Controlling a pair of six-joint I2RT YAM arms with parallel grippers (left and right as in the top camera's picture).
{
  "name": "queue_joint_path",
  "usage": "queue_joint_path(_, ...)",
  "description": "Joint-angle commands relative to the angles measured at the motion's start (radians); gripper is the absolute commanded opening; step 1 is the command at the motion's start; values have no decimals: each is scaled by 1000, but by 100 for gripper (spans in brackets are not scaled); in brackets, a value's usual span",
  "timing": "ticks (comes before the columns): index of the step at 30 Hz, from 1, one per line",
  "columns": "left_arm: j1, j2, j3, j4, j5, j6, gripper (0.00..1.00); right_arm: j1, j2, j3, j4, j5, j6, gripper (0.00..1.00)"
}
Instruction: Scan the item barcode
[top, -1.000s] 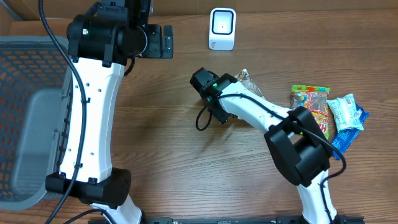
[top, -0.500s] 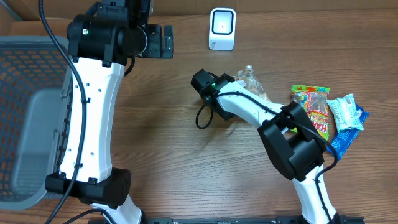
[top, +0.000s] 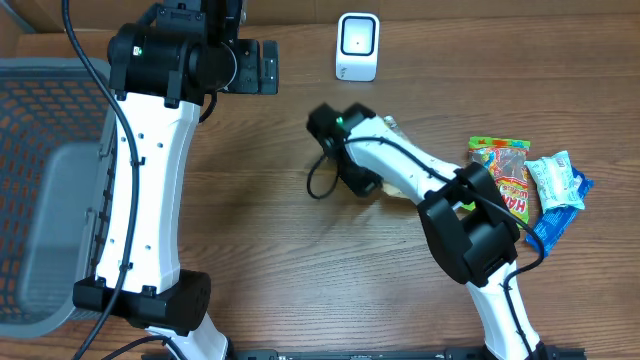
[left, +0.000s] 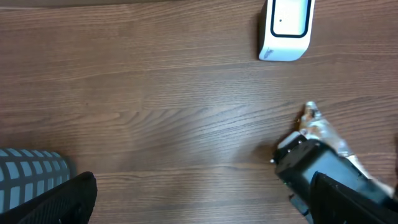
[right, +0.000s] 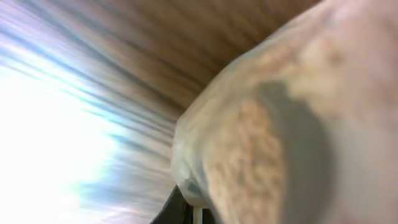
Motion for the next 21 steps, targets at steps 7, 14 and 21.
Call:
queue_joint_path(7,3,8,-3,3,-5,19,100,-73,-105,111,172,-1073,91,4)
queue_joint_path(14,3,8,-3,3,-5,19,100,-93,-105,42,465,-1251,355,4)
queue_joint_path(21,3,8,-3,3,-5,19,100,-137,-104,-130,557,-914,595,4)
